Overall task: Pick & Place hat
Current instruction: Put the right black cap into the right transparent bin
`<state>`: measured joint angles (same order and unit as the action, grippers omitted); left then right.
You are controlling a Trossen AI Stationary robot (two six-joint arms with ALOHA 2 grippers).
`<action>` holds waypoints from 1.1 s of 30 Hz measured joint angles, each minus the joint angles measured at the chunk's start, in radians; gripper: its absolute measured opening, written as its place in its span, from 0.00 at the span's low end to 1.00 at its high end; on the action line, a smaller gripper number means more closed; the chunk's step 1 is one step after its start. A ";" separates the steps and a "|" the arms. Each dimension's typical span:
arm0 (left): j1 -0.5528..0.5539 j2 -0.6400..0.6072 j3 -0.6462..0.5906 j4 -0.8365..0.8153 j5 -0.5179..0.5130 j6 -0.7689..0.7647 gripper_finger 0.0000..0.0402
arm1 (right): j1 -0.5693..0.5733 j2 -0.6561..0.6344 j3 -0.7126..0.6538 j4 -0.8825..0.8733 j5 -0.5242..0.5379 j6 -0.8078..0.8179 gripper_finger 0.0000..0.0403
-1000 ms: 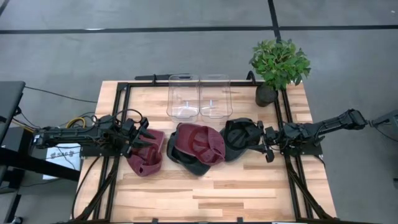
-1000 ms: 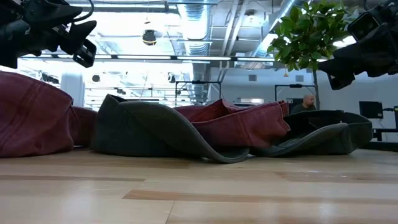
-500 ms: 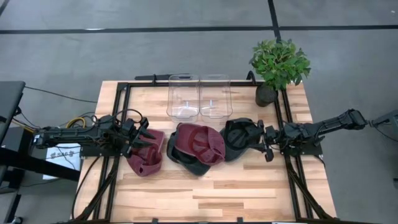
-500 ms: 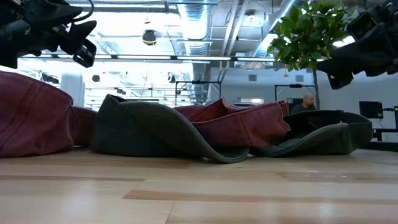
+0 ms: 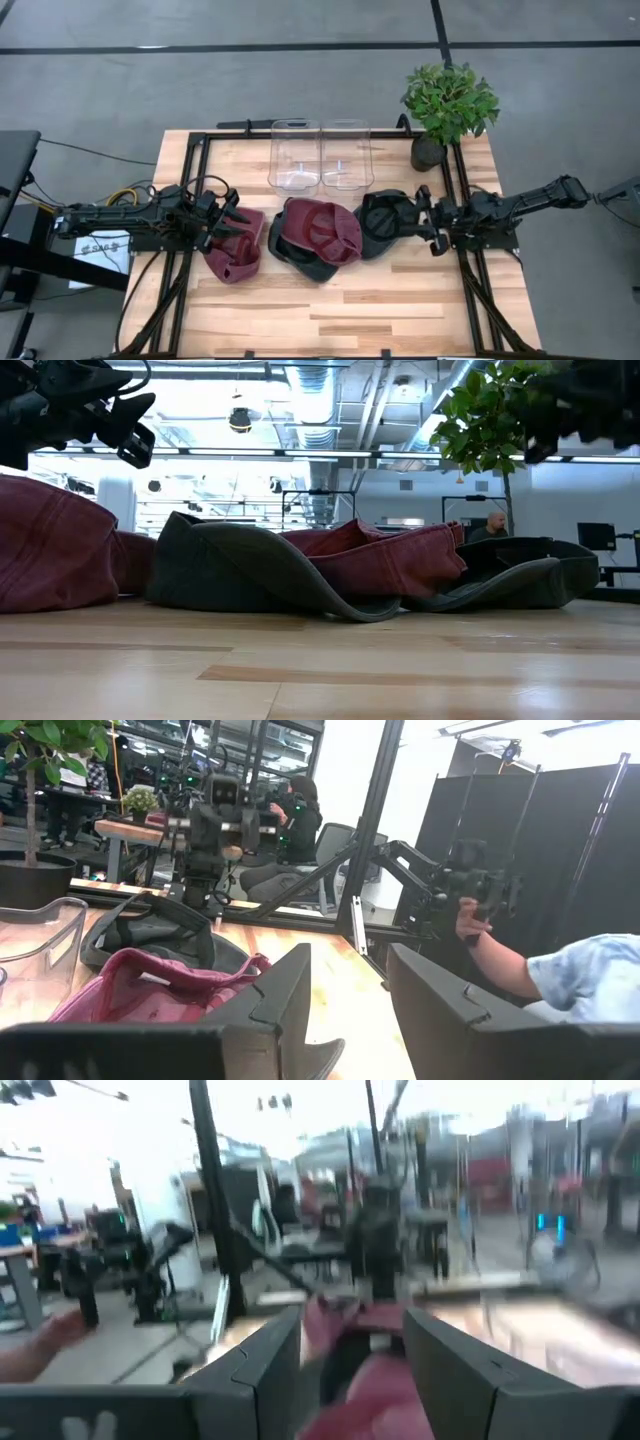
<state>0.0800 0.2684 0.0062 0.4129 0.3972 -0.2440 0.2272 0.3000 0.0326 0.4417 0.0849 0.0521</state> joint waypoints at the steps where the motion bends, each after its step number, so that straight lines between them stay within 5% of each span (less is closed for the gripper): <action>1: 0.000 0.000 0.000 0.000 0.000 0.000 0.33 | 0.000 0.000 0.000 0.020 -0.006 -0.005 0.42; 12: 0.000 0.000 0.000 0.007 0.000 0.000 0.33 | 0.002 0.044 0.002 0.059 -0.088 0.178 0.42; 17: -0.001 0.001 0.000 0.074 -0.004 0.069 0.33 | 0.035 0.150 0.003 0.031 -0.098 0.207 0.42; 24: 0.005 0.001 0.005 0.282 -0.043 -0.023 0.33 | 0.121 0.337 0.004 0.035 -0.078 0.186 0.42; 33: 0.010 0.126 0.117 0.288 -0.020 -0.016 0.33 | 0.254 0.556 0.004 0.039 0.109 0.024 0.38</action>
<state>0.0898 0.3941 0.1230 0.7012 0.3775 -0.2598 0.4813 0.8556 0.0368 0.4803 0.1939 0.0764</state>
